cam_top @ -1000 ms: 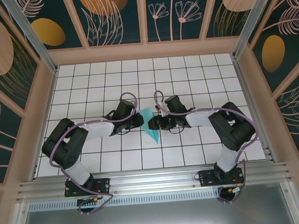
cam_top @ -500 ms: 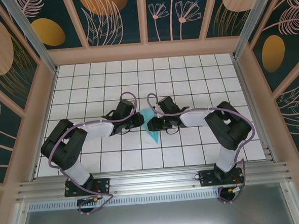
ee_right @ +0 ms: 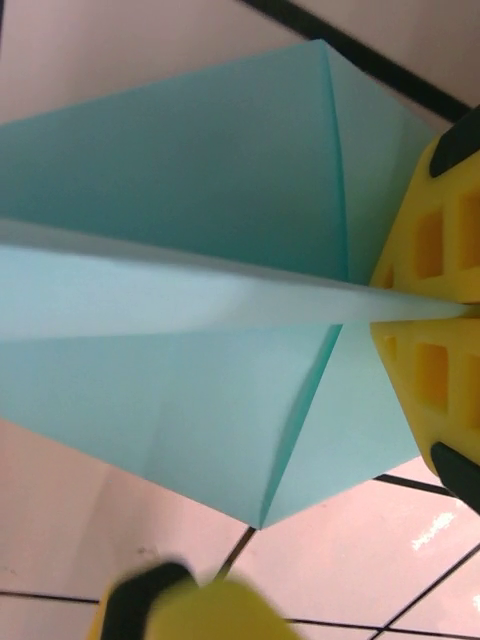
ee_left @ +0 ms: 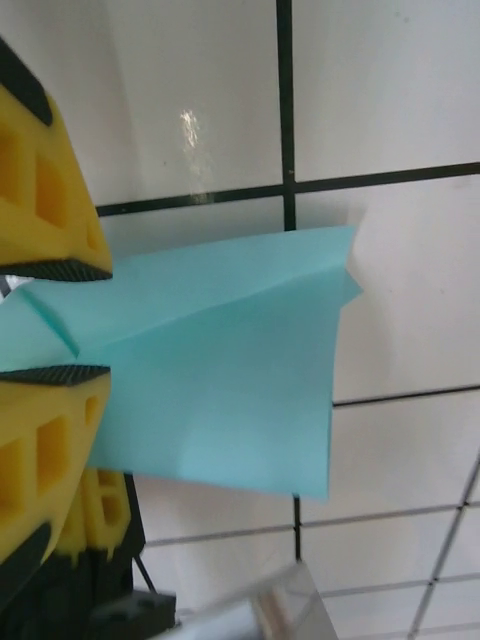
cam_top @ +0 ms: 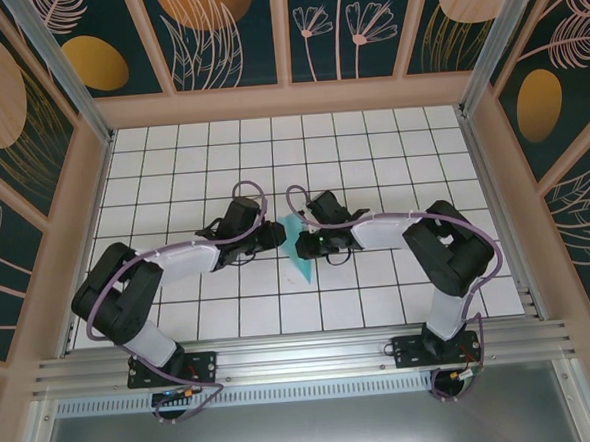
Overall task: Fold a paper plane with a square sheet of paper (pick it up from the middle)
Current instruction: Move a paper plane to the center of the table.
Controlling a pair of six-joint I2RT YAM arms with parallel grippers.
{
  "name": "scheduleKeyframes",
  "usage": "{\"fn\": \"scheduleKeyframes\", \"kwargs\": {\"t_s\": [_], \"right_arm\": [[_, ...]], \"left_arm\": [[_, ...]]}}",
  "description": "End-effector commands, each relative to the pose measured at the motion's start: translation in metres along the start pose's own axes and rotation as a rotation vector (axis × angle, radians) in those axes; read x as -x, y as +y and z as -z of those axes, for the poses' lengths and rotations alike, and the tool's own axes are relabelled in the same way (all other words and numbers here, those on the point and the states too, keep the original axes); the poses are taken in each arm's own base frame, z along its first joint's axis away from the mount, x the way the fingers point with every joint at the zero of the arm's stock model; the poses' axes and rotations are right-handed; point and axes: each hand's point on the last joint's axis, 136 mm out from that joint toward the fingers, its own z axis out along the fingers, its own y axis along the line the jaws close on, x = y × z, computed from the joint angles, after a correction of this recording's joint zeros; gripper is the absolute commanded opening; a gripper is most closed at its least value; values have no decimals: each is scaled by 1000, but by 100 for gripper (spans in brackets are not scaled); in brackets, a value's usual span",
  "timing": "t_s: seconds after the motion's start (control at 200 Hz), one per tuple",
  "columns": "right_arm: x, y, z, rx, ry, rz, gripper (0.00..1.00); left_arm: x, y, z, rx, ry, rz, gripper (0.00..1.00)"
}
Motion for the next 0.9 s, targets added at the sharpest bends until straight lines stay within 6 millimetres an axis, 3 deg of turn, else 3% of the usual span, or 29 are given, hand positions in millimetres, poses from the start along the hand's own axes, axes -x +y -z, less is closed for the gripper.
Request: {"fn": "scheduleKeyframes", "kwargs": {"t_s": [0.0,0.125,0.28,0.39,0.5,0.616,0.896], "right_arm": [[20,1,22,-74,-65,-5,9],[37,-14,41,-167,-128,-39,7],[63,-45,67,-319,-197,-95,6],[79,-68,75,-413,-200,-113,6],[90,-90,73,-501,-169,-122,7],[96,-99,60,-526,-130,-127,7],[90,-115,32,-573,-68,-143,8]], "left_arm": [[20,-23,21,-77,-71,11,41],[41,-30,43,-59,-174,9,61],[64,-22,68,20,-307,22,76],[75,-13,82,72,-390,53,81],[83,0,98,125,-476,107,87],[83,12,109,158,-529,146,92],[74,32,119,208,-567,194,97]]}}
